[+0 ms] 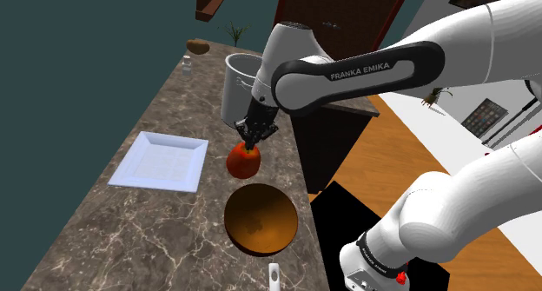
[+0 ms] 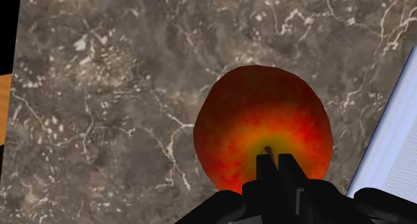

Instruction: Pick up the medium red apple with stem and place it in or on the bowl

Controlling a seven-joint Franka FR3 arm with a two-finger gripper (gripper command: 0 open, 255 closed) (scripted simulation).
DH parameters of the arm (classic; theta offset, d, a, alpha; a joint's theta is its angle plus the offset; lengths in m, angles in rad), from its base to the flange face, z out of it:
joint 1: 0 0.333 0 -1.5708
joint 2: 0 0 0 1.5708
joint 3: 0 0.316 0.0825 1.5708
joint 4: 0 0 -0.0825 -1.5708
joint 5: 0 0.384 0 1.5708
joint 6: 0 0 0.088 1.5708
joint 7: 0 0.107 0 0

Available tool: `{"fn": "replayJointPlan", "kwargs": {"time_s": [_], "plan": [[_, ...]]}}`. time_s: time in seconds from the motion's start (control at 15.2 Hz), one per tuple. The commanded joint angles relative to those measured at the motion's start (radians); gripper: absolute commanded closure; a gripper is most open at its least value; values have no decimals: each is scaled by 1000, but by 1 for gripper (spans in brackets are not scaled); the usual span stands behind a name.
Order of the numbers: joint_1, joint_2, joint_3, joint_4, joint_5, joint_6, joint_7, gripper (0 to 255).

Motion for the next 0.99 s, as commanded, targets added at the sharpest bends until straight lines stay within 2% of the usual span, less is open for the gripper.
{"fn": "replayJointPlan", "kwargs": {"time_s": [0.0,0.92], "plan": [[0,-9,-1,19,-1,-28,1,255],[-3,-74,-16,153,-3,-226,5,255]]}}
